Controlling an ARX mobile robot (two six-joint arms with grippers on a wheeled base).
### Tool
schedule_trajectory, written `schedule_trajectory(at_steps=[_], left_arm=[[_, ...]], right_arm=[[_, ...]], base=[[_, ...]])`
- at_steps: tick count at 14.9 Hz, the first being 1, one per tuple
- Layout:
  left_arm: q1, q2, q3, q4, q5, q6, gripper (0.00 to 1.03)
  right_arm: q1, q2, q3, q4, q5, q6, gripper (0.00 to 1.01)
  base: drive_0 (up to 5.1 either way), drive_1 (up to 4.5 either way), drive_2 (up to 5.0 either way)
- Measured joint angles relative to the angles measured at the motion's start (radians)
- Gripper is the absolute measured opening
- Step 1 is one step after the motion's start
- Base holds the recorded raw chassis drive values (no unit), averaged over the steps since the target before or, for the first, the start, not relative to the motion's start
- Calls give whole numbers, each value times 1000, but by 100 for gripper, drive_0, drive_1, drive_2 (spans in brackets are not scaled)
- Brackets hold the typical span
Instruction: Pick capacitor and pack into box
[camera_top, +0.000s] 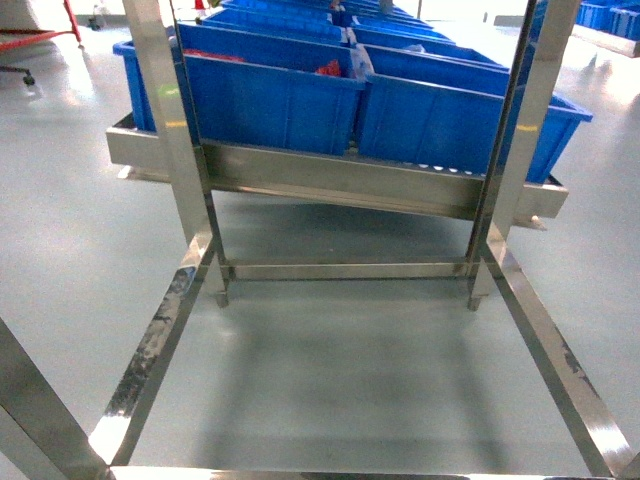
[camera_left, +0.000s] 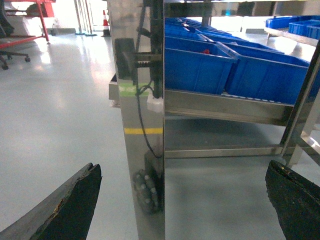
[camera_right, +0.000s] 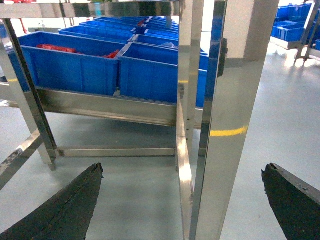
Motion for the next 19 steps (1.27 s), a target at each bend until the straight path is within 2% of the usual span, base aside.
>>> schedule_trajectory(at_steps=[19], left_arm=[[0,0,0,3,1,-1,98]], right_arm=[[0,0,0,0,-1,0,98]], base=[[0,0,0]])
